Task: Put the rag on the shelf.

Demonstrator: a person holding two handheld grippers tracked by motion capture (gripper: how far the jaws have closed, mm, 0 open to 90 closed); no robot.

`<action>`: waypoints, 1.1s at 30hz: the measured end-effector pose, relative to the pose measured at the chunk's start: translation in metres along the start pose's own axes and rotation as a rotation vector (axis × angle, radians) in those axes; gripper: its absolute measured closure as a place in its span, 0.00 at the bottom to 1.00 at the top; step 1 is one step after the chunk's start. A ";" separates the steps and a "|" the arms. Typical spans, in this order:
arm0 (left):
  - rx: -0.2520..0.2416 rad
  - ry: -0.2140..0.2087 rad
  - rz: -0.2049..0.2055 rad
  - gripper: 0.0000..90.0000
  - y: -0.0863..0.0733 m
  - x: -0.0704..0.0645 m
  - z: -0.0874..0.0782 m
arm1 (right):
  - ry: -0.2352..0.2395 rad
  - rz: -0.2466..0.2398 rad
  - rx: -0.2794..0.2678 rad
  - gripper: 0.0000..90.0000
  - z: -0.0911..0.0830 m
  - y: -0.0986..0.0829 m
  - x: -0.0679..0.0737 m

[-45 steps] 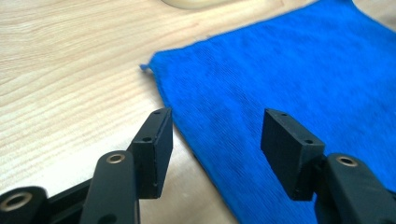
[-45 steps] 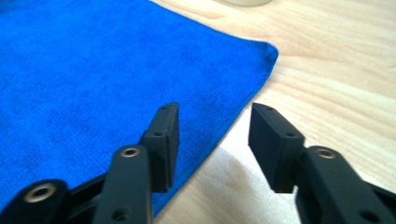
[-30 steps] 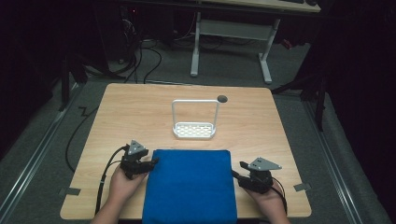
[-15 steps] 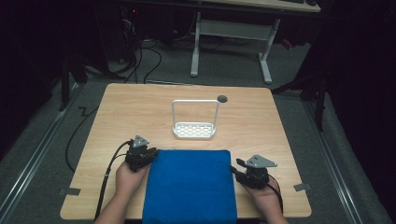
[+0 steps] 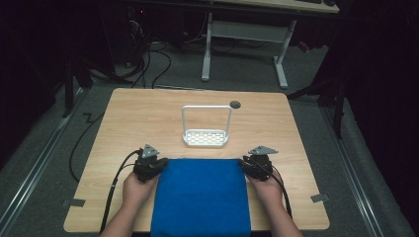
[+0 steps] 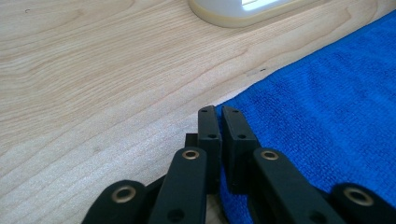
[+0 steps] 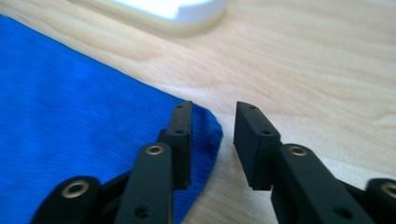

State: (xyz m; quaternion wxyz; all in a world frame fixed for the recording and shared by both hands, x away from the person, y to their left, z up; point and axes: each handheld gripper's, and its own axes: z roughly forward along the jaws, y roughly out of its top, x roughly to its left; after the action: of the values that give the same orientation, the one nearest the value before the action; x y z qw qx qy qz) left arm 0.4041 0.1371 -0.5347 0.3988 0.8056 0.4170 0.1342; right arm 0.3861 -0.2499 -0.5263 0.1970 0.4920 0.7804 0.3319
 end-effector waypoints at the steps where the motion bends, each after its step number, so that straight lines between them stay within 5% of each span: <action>1: -0.001 0.000 0.000 0.97 0.000 0.000 0.000 | 0.002 0.006 -0.004 0.80 0.000 -0.001 0.000; 9: 0.000 -0.001 -0.004 0.97 0.000 0.000 0.000 | 0.035 -0.006 -0.029 0.97 0.000 -0.005 0.003; 15: -0.004 -0.008 -0.014 0.97 0.000 0.001 -0.001 | 0.040 -0.013 -0.034 0.99 -0.001 -0.005 0.001; 33: -0.192 -0.028 -0.012 0.97 0.006 -0.007 -0.043 | 0.079 -0.010 -0.237 0.99 -0.048 -0.001 0.013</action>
State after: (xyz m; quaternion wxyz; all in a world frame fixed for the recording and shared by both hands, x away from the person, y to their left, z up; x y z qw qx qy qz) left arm 0.3792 0.1524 -0.5012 0.4806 0.7630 0.4016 0.1597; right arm 0.3491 -0.2537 -0.4933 0.2247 0.4479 0.7452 0.4400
